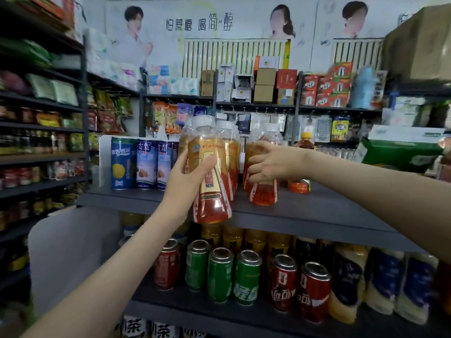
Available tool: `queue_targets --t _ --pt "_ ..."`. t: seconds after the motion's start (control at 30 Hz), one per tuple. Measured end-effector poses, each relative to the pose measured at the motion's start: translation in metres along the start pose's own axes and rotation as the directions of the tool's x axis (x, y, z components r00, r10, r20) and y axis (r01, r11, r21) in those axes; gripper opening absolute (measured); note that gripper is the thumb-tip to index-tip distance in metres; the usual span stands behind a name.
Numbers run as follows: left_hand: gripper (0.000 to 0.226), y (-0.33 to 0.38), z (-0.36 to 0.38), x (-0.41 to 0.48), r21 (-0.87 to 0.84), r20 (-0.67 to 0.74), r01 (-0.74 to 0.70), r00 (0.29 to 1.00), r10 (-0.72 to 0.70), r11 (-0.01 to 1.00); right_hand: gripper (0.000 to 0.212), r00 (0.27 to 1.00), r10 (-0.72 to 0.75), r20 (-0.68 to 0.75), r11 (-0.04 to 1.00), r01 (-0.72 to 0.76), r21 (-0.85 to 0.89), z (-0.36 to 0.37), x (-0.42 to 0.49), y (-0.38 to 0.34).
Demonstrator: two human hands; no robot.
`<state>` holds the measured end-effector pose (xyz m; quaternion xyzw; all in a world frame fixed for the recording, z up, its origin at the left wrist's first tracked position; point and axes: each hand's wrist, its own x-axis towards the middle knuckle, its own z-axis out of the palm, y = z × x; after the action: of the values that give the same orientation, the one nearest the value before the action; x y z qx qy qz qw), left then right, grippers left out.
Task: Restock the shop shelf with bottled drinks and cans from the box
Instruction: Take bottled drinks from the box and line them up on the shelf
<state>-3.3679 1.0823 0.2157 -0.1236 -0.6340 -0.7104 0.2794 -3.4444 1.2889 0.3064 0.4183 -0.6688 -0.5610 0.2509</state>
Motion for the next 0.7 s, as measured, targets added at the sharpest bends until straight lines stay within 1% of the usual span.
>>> queue_targets --t 0.07,0.13,0.17,0.2,0.23,0.27,0.3,0.33,0.37,0.4,0.43,0.47,0.5,0.6,0.63,0.7 --pt "0.104 0.001 -0.002 0.003 0.072 -0.018 -0.014 1.000 0.015 0.997 0.058 1.000 -0.018 0.004 1.000 0.017 0.023 -0.001 0.006 0.004" --pt "0.109 -0.001 -0.003 0.006 0.125 -0.013 -0.022 1.000 0.023 0.992 0.062 0.999 -0.014 -0.045 0.997 0.017 0.069 0.005 0.005 0.006" --pt "0.106 -0.001 -0.004 0.007 0.132 -0.010 -0.023 1.000 0.024 0.991 0.065 0.998 0.011 -0.067 0.995 -0.004 0.100 0.011 0.002 0.006" --pt "0.100 -0.001 -0.004 0.007 0.126 -0.007 -0.029 1.000 0.031 0.992 0.069 0.993 0.065 -0.097 0.988 -0.050 0.147 0.017 -0.003 0.003" --pt "0.092 -0.002 -0.005 0.008 0.119 0.000 -0.040 0.999 0.040 0.992 0.074 0.976 0.161 -0.150 0.968 -0.126 0.218 0.023 -0.008 -0.002" --pt "0.082 -0.002 -0.006 0.008 0.111 0.007 -0.050 0.999 0.049 0.993 0.079 0.927 0.298 -0.227 0.922 -0.217 0.321 0.031 -0.012 -0.008" --pt "0.071 -0.003 -0.006 0.010 0.104 0.013 -0.057 0.998 0.056 0.993 0.082 0.846 0.459 -0.270 0.835 -0.308 0.456 0.035 -0.014 -0.018" --pt "0.058 -0.004 -0.006 0.012 0.090 0.018 -0.064 0.998 0.063 0.994 0.084 0.757 0.608 -0.240 0.692 -0.356 0.628 0.037 -0.014 -0.030" --pt "0.046 -0.003 -0.006 0.013 0.075 0.024 -0.074 0.997 0.072 0.994 0.087 0.686 0.713 -0.147 0.505 -0.355 0.787 0.035 -0.011 -0.041" --pt "0.040 -0.001 -0.005 0.015 0.064 0.028 -0.086 0.996 0.084 0.994 0.092 0.640 0.768 -0.025 0.309 -0.335 0.890 0.032 -0.005 -0.052" --pt "0.039 0.000 -0.004 0.016 0.056 0.038 -0.097 0.995 0.094 0.994 0.099 0.609 0.790 0.074 0.158 -0.319 0.934 0.030 0.004 -0.060" --pt "0.041 0.001 -0.003 0.018 0.048 0.053 -0.105 0.993 0.102 0.993 0.105 0.583 0.802 0.134 0.071 -0.315 0.946 0.027 0.014 -0.066" --pt "0.042 0.002 -0.003 0.019 0.042 0.064 -0.115 0.992 0.113 0.992 0.109 0.556 0.817 0.157 0.032 -0.314 0.949 0.026 0.024 -0.070" --pt "0.032 0.006 -0.005 0.023 0.001 0.085 -0.138 0.987 0.137 0.990 0.109 0.462 0.874 0.153 -0.007 -0.303 0.953 0.025 0.045 -0.072" --pt "0.031 0.006 -0.007 0.024 -0.010 0.089 -0.140 0.986 0.141 0.990 0.108 0.448 0.878 0.167 -0.019 -0.315 0.949 0.026 0.048 -0.071" --pt "0.036 0.006 -0.010 0.026 -0.017 0.094 -0.145 0.985 0.146 0.989 0.109 0.445 0.865 0.232 -0.056 -0.374 0.926 0.027 0.054 -0.070"
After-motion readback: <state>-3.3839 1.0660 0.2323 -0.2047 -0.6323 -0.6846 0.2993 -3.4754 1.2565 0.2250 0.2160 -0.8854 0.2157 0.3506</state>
